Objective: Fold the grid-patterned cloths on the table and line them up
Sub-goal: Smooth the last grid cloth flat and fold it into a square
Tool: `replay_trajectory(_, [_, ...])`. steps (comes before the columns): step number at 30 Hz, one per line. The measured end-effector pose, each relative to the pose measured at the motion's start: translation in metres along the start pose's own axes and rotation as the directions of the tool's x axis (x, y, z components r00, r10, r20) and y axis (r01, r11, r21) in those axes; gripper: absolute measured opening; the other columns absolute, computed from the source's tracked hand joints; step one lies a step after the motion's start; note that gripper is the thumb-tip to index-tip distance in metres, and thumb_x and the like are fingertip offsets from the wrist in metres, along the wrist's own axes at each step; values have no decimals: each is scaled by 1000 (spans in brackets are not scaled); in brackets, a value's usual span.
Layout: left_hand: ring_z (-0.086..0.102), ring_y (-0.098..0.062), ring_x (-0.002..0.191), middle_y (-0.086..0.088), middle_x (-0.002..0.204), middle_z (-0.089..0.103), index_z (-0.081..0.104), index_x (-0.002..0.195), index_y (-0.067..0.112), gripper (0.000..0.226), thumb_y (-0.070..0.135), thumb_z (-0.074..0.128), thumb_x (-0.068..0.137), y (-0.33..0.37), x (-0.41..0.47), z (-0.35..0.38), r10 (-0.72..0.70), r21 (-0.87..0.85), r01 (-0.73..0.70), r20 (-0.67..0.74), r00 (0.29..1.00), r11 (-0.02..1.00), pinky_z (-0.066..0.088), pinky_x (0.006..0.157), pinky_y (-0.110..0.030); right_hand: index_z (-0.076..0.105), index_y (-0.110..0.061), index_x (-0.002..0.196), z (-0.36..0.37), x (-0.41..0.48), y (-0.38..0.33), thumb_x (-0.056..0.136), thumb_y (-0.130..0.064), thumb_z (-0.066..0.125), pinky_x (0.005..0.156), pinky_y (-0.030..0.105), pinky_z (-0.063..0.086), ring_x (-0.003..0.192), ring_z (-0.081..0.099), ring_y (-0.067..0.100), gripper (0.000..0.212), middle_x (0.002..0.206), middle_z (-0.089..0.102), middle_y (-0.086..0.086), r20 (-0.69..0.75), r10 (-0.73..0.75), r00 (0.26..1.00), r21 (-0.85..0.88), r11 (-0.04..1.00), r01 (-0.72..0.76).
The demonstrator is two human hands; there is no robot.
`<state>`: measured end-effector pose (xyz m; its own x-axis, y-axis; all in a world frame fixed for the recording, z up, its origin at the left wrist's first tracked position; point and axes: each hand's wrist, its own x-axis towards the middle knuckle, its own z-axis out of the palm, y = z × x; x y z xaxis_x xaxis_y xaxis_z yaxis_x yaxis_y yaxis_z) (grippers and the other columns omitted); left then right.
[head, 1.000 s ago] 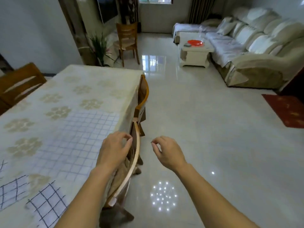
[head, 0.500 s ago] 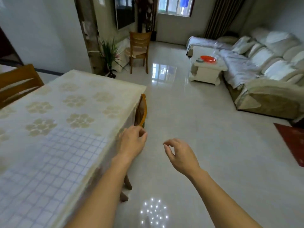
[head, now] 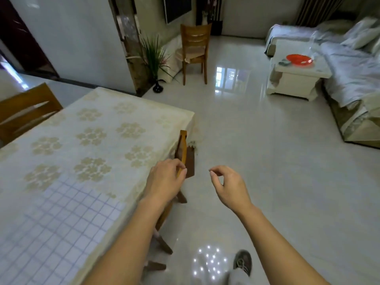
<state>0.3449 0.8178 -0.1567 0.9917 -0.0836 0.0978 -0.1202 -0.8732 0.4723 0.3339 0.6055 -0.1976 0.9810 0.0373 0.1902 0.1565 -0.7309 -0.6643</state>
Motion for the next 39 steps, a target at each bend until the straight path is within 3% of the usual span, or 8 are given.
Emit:
replay_trajectory(4, [59, -17, 107, 9, 109, 67, 68, 105, 33, 16, 41, 56, 98, 27, 70, 21, -89, 31, 90, -50, 995, 995, 50, 94, -42, 70, -20, 110, -9, 85, 37, 99, -32, 55, 81, 18, 43, 96, 61, 8, 22, 104, 68, -6, 52, -69, 996, 68, 996, 65])
replay_trajectory(10, [59, -19, 109, 6, 116, 67, 69, 111, 30, 21, 40, 55, 99, 82, 182, 21, -195, 11, 199, -155, 969, 980, 49, 95, -41, 70, -22, 108, -61, 217, 77, 99, -33, 54, 83, 28, 50, 95, 61, 9, 21, 103, 68, -6, 99, -194, 976, 105, 977, 184])
replay_trajectory(15, [59, -18, 111, 8, 119, 67, 69, 113, 31, 24, 44, 55, 98, 67, 238, 37, -309, 28, 317, -156, 938, 948, 49, 98, -41, 70, -19, 110, -50, 312, 93, 99, -32, 54, 84, 28, 52, 95, 61, 8, 23, 102, 69, -5, 140, -261, 955, 124, 962, 244])
replay_trajectory(22, [59, -18, 108, 9, 117, 68, 69, 112, 31, 23, 42, 52, 101, 20, 368, 60, -342, 72, 369, -243, 908, 927, 44, 95, -35, 71, -23, 108, 5, 437, 103, 98, -31, 57, 82, 6, 41, 92, 59, 0, 19, 104, 67, -11, 274, -346, 898, 134, 938, 320])
replay_trajectory(28, [60, -21, 103, 6, 111, 69, 68, 108, 30, 18, 40, 55, 99, 0, 505, 42, -341, 19, 357, -255, 905, 934, 47, 94, -37, 72, -19, 102, 3, 587, 108, 96, -25, 60, 83, 28, 51, 91, 64, 10, 14, 100, 69, -6, 190, -350, 918, 95, 937, 337])
replay_trajectory(30, [62, -19, 100, 6, 109, 69, 69, 108, 29, 18, 38, 56, 99, -15, 526, 34, -363, -28, 369, -261, 895, 929, 50, 92, -38, 72, -18, 101, 19, 622, 104, 95, -24, 61, 81, 30, 52, 89, 64, 11, 13, 98, 70, -5, 194, -342, 920, 118, 939, 324])
replay_trajectory(34, [63, -16, 101, 6, 112, 69, 70, 111, 27, 20, 36, 55, 101, -50, 551, 32, -473, -26, 482, -243, 847, 876, 51, 89, -36, 71, -20, 102, 74, 668, 94, 95, -24, 62, 82, 26, 51, 88, 60, 7, 13, 99, 68, -8, 319, -423, 848, 191, 905, 379])
replay_trajectory(39, [64, -18, 99, 5, 111, 70, 70, 111, 25, 22, 37, 54, 101, -86, 591, 41, -657, -25, 686, -317, 684, 727, 50, 89, -37, 71, -20, 98, 139, 750, 88, 93, -20, 65, 80, 28, 52, 85, 61, 8, 9, 95, 68, -6, 421, -573, 703, 333, 819, 468])
